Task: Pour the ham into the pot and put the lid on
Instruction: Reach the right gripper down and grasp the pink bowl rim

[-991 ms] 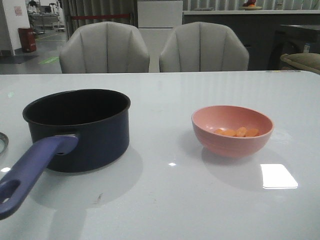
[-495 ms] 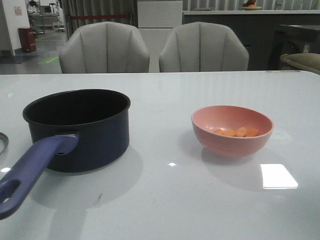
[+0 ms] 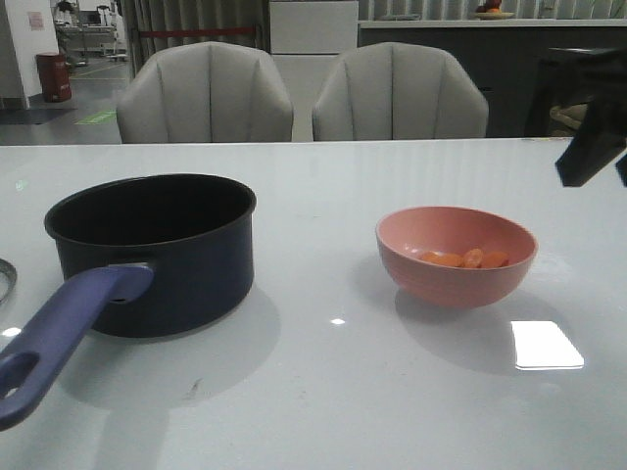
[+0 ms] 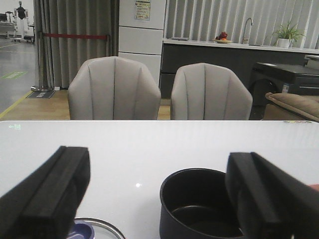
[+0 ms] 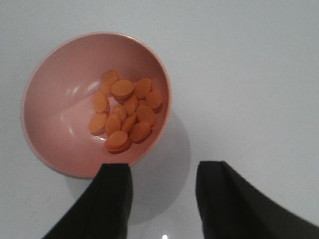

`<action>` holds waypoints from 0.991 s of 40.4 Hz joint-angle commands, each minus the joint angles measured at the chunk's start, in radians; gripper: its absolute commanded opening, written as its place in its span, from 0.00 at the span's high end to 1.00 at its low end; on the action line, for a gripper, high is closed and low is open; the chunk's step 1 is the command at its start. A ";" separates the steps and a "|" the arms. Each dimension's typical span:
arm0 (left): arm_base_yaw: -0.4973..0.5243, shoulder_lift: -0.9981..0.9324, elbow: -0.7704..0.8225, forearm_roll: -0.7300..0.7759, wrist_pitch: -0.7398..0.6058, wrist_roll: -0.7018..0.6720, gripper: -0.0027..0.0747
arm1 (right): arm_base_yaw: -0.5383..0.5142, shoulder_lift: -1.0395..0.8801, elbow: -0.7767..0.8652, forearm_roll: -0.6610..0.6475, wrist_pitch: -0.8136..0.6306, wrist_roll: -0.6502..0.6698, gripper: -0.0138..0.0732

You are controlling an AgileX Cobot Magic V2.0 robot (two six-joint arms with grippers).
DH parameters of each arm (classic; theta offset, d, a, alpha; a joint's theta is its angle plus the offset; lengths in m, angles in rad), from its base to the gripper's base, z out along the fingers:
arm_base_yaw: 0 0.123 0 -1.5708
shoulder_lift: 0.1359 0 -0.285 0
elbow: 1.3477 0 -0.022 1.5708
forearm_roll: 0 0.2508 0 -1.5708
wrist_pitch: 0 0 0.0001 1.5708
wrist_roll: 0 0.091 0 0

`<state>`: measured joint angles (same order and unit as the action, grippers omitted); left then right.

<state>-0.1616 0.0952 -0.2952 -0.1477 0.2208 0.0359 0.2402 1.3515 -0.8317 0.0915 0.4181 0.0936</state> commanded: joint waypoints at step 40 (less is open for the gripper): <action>-0.006 0.011 -0.026 -0.012 -0.079 0.000 0.18 | -0.004 0.440 -0.425 0.037 0.101 -0.018 0.69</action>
<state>-0.1616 0.0952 -0.2945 -0.1477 0.2208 0.0359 0.2402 1.8550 -1.2203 0.1167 0.5535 0.0901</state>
